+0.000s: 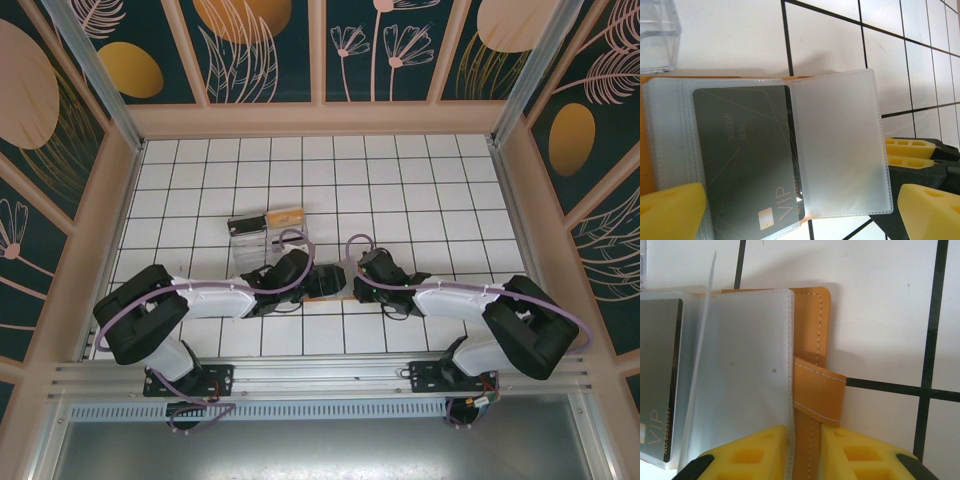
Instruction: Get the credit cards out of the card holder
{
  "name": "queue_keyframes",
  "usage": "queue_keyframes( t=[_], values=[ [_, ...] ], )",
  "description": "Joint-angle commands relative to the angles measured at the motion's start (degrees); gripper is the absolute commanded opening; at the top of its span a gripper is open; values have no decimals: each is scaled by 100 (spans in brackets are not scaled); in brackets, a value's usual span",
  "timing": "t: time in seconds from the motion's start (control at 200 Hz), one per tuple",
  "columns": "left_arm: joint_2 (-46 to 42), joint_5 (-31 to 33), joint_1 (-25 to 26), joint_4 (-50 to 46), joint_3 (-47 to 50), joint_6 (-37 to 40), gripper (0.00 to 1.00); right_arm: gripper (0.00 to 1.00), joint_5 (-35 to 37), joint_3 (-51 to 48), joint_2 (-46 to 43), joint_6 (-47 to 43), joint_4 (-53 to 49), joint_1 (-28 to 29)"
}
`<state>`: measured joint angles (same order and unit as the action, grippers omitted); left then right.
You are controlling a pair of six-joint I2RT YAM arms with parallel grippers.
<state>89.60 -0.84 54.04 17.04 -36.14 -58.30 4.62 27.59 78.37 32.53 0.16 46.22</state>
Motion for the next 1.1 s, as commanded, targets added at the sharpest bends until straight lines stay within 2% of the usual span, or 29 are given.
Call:
queue_keyframes(
  t=[0.0,0.09,0.17,0.265,0.39,0.48,0.571,0.691,1.096],
  values=[
    [-275,249,-24,-429,102,62,98,27,269,-71,-179,212,-217,60],
    [-415,452,-21,-640,106,163,96,27,490,-105,-644,236,-321,-1],
    [-468,603,-17,-779,116,242,94,28,409,-85,-1029,152,-326,-80],
    [-479,644,-28,-779,159,318,80,29,209,36,-1256,61,-292,-104],
    [-479,758,-27,-794,186,352,50,29,-233,219,-1189,36,-92,-104],
    [-471,868,-41,-828,186,366,21,27,-555,348,-955,60,126,-111],
    [-389,945,-73,-893,175,386,0,25,-848,473,-658,121,391,-104],
    [-200,911,-120,-831,201,407,0,21,-990,661,-234,290,543,-126],
    [91,737,-140,-571,335,365,0,20,-1786,718,696,766,1117,-328]
  ],
)
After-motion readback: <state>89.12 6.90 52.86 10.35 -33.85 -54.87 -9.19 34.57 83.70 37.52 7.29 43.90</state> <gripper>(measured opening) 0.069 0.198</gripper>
